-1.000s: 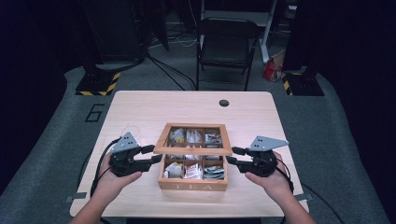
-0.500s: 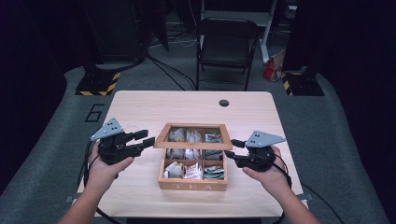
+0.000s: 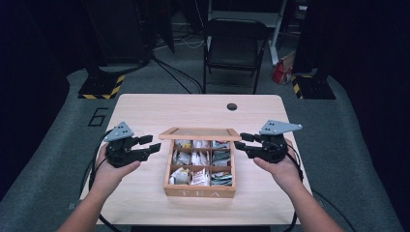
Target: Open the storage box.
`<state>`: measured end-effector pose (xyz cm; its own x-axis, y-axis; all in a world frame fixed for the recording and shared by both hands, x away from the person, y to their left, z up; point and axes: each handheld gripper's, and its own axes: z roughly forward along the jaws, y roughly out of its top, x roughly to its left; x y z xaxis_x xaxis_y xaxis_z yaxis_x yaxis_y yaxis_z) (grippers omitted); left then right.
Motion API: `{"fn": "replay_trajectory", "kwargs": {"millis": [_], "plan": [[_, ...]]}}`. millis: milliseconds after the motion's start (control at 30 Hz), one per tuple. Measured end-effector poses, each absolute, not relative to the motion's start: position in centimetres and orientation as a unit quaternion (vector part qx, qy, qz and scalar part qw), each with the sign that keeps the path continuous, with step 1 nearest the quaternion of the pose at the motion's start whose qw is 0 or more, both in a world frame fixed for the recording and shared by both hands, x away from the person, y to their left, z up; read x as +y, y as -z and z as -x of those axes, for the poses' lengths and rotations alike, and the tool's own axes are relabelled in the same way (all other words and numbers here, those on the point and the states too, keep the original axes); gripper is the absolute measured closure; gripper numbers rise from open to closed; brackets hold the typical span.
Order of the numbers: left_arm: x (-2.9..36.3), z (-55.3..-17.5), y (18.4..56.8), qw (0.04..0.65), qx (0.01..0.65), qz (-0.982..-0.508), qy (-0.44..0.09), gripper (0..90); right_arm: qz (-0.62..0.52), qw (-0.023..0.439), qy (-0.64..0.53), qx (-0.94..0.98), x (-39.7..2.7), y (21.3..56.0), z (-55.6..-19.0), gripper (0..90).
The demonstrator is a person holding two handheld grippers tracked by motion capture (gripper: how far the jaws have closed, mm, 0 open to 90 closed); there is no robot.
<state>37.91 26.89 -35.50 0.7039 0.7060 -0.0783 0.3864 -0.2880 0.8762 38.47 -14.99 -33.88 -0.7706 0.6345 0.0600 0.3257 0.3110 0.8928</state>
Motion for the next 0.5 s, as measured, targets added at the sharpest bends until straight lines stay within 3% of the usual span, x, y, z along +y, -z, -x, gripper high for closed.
{"fn": "replay_trajectory", "kwargs": {"millis": [233,500], "plan": [[25.6,-40.0,35.9,0.473,0.338,-0.792,-0.186,49.1,-0.302,0.156,-0.506,0.793,-15.0,33.4,-39.1,60.0],[24.9,-41.1,35.8,0.486,0.337,-0.784,-0.189,54.3,-0.303,0.153,-0.509,0.791,-15.1,33.3,-39.4,60.0]]}}
